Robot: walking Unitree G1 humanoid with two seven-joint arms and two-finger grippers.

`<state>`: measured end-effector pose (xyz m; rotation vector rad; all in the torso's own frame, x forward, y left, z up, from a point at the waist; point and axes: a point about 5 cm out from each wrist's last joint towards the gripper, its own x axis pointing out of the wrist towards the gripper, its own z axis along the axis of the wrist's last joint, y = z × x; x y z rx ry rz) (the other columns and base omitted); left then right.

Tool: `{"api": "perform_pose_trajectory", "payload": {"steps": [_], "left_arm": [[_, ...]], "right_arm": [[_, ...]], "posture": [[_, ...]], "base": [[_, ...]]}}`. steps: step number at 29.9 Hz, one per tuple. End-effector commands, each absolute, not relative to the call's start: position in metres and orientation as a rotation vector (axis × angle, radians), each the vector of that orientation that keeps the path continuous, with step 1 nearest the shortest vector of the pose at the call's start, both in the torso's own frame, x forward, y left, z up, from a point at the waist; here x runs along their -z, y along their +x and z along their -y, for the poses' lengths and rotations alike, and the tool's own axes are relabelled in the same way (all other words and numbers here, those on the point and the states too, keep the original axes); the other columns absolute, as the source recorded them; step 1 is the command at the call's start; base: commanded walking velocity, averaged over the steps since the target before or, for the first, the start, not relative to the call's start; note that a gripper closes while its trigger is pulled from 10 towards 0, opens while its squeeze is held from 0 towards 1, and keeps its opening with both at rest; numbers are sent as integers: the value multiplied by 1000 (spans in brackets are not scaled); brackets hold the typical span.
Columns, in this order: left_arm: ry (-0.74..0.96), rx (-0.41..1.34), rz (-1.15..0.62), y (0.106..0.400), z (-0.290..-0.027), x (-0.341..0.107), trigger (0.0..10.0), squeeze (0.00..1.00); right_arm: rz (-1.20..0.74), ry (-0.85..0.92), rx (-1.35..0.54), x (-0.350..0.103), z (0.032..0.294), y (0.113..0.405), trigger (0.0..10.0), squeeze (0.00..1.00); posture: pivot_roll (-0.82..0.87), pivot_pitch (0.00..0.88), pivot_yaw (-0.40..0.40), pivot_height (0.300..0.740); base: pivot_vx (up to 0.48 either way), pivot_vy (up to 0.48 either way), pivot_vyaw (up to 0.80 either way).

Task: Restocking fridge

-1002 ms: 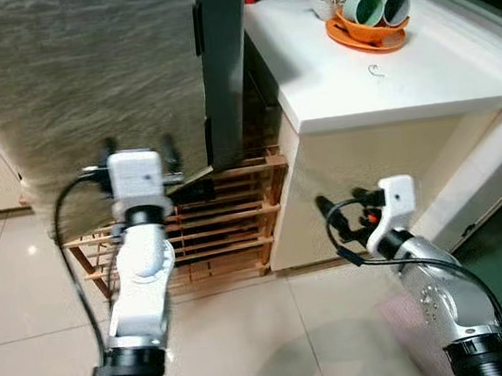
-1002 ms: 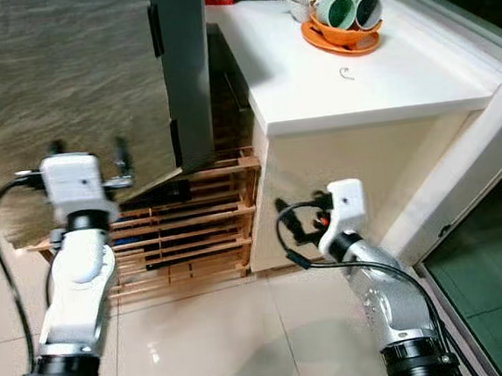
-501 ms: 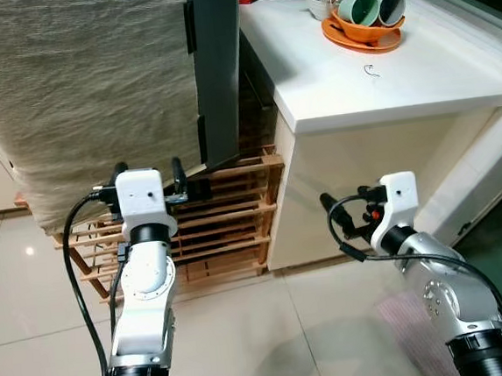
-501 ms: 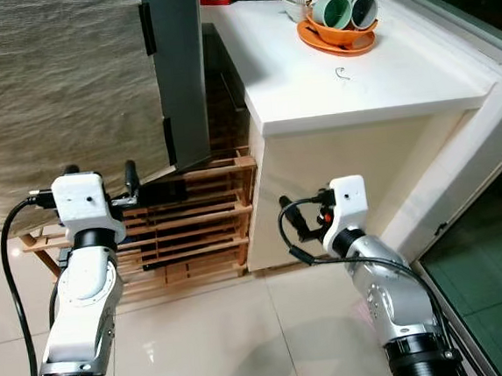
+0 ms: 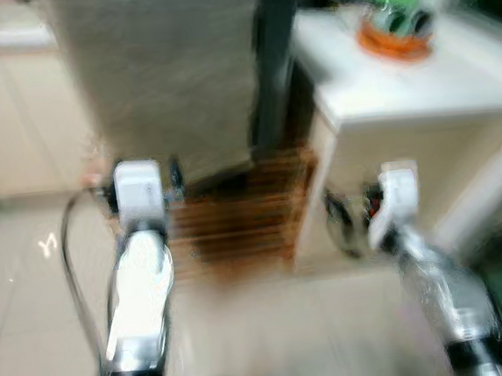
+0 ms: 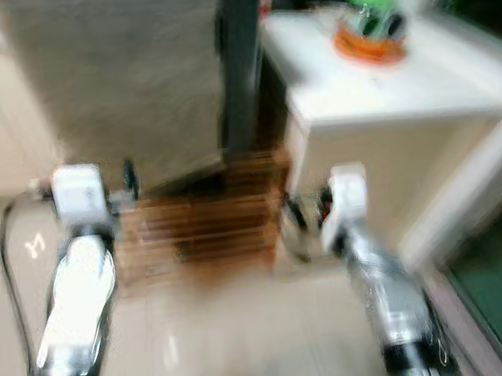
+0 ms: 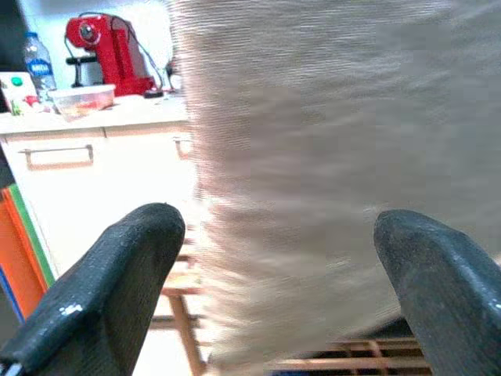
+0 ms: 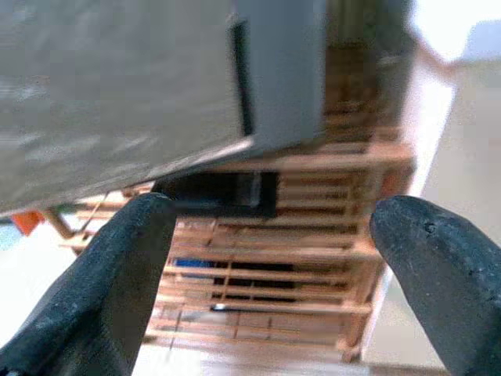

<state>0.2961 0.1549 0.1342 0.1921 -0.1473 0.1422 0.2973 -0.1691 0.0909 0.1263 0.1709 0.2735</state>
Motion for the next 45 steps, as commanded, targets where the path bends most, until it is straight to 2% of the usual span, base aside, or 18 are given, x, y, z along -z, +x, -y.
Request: {"api": "perform_pose_trajectory", "payload": {"steps": [1, 5, 10, 15, 33, 40, 45], "left_arm": [[210, -136, 152, 298, -151, -136, 10000, 0], [220, -111, 181, 297, -145, -140, 10000, 0], [145, -80, 170, 296, -141, -138, 10000, 0], [149, -91, 172, 297, -142, -138, 10000, 0], [152, -162, 163, 300, -150, -140, 10000, 0], [127, -135, 179, 301, -147, -143, 10000, 0], [186, -83, 86, 302, -141, -129, 10000, 0]], "right_arm": [[-164, 102, -275, -92, 168, 300, 10000, 0], [-158, 109, -288, -93, 162, 301, 10000, 0], [-146, 125, -308, -95, 156, 304, 10000, 0], [-137, 136, -317, -96, 154, 305, 10000, 0], [-133, 147, -339, -98, 150, 306, 10000, 0], [-131, 147, -341, -98, 149, 306, 10000, 0], [-104, 118, -222, -103, 157, 310, 10000, 0]], "posture": [[11, 0, -70, 740], [9, 0, -69, 740], [8, 0, -66, 740], [7, 0, -66, 740], [2, 0, -66, 740], [4, 0, -66, 740], [7, 0, -67, 740]], "base": [[0, 0, 0], [0, 0, 0], [438, 0, 0], [439, 0, 0], [381, 291, 0], [209, 269, 0], [0, 0, 0]]}}
